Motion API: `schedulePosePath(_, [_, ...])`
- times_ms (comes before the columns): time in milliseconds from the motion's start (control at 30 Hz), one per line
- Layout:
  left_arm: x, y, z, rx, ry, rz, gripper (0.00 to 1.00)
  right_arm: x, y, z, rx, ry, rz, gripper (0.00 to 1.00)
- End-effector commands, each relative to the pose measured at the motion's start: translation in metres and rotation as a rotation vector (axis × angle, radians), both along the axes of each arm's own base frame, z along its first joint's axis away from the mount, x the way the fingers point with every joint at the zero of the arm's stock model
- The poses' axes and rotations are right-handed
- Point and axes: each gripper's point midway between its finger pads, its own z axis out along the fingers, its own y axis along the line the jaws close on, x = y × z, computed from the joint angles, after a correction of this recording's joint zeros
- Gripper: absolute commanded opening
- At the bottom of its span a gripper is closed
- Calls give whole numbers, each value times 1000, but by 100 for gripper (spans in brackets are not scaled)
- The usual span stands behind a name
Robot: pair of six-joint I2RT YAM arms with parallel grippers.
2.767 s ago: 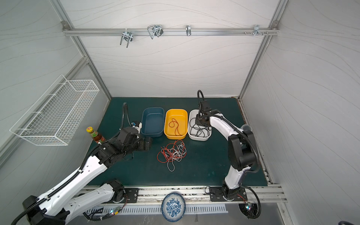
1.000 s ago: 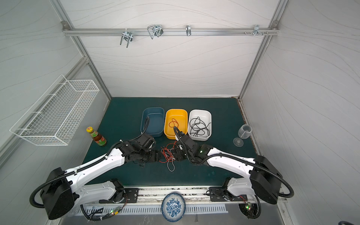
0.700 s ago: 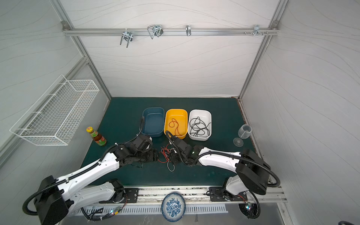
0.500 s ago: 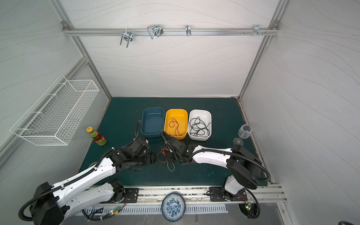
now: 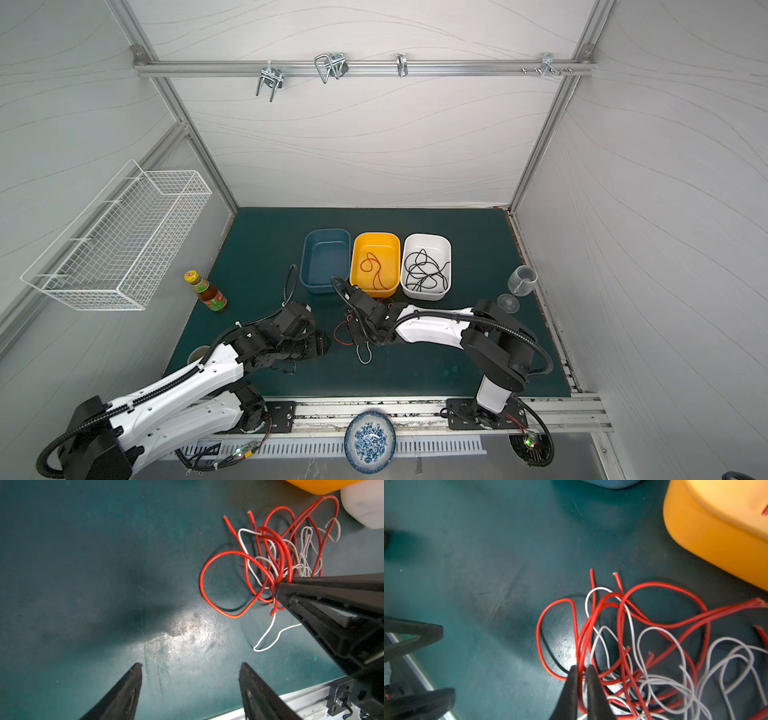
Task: Untangle and sort cables by color
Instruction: Pick up the cable.
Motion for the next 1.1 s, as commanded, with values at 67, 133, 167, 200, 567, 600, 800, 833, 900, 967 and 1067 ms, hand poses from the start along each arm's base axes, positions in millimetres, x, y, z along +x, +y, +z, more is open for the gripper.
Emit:
schedulePosePath(67, [7,-1,3,-3,-31,20,76,-1,-8,17,-18,-41,-7,3])
schedulePosePath(133, [7,-2,3,-5,-28,18,76,-3,-9,28,2,-56,1,2])
schedulePosePath(167, [8,-3,2,-6,-26,18,76,-3,-9,34,9,-64,3,0])
schedulePosePath(200, [9,-4,2,-9,-24,16,76,-4,-11,40,16,-72,3,0])
schedulePosePath(567, [16,-15,8,-36,-28,5,77,-10,-27,100,104,-142,21,0])
schedulePosePath(600, [16,-16,9,-37,-29,4,77,-11,-28,108,114,-157,27,0])
schedulePosePath(800, [19,-18,14,-42,-41,-2,78,-15,-36,158,199,-233,59,0])
schedulePosePath(833, [20,-19,15,-42,-42,-2,78,-16,-37,167,214,-241,66,0])
schedulePosePath(900, [20,-19,16,-43,-43,-2,78,-18,-39,179,236,-257,72,0])
schedulePosePath(967, [22,-20,18,-46,-48,-3,78,-21,-41,191,257,-267,83,0])
schedulePosePath(1067, [22,-20,21,-43,-55,-5,79,-23,-45,205,283,-283,89,0])
